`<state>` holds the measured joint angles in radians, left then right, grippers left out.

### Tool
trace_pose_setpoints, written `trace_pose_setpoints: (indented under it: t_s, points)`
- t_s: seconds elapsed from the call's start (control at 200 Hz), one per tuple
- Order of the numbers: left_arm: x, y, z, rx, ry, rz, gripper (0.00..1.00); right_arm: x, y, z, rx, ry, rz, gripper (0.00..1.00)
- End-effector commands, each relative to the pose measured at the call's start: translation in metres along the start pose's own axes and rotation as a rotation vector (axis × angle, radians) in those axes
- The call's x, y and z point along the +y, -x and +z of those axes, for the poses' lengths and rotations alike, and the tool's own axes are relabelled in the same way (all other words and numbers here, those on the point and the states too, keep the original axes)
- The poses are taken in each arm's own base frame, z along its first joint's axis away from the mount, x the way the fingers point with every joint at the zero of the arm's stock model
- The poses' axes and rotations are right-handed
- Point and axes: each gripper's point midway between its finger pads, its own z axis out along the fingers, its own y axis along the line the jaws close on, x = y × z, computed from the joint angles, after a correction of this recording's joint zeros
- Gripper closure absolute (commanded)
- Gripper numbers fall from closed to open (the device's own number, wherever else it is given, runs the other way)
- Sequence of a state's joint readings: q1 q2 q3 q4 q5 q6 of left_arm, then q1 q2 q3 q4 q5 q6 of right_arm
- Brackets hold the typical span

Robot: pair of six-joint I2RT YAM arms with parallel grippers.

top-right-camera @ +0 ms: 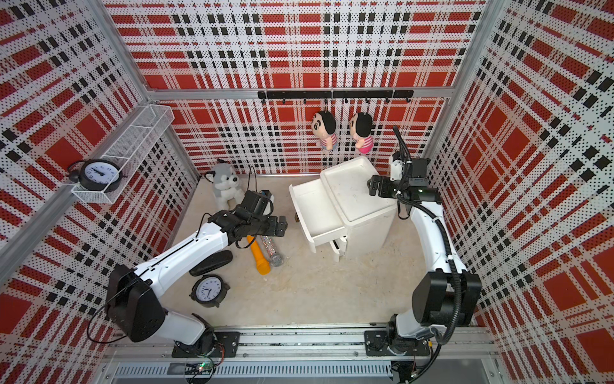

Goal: Take the microphone out of the drawer
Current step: Close the drawer of the storage box.

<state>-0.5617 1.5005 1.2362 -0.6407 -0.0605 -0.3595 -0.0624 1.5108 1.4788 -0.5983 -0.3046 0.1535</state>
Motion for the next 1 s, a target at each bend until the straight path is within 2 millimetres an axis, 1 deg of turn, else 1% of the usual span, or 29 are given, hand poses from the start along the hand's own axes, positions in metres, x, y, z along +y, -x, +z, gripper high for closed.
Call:
trace_pose_setpoints:
  t_s: [0.0,0.15,0.235,0.366,0.566,0.732,0.882,0.997]
  points:
    - [-0.015,0.016,0.003,-0.034,-0.039,0.002,0.02,-0.007,-0.020,0.011,0.066,-0.003,0.006,0.00]
    - [-0.038,0.016,0.005,-0.030,-0.068,0.045,0.02,-0.009,-0.021,0.011,0.077,-0.015,0.002,0.00]
    - [-0.045,0.015,0.008,-0.024,-0.078,0.067,0.02,-0.009,-0.023,0.012,0.083,-0.013,0.000,0.00]
    - [-0.052,0.019,0.011,-0.024,-0.089,0.078,0.02,-0.009,-0.025,0.014,0.097,-0.007,-0.001,0.00]
    - [-0.067,0.039,0.014,-0.056,-0.111,0.087,0.02,-0.008,-0.027,0.014,0.105,0.000,-0.012,0.00]
    - [-0.085,0.053,0.015,-0.075,-0.156,0.099,0.02,-0.007,-0.028,0.015,0.110,0.004,-0.011,0.00]
    - [-0.098,0.060,0.015,-0.084,-0.182,0.116,0.02,-0.007,-0.028,0.017,0.116,0.010,-0.014,0.00]
    - [-0.105,0.064,0.018,-0.092,-0.193,0.122,0.02,-0.006,-0.029,0.020,0.123,0.022,-0.014,0.00]
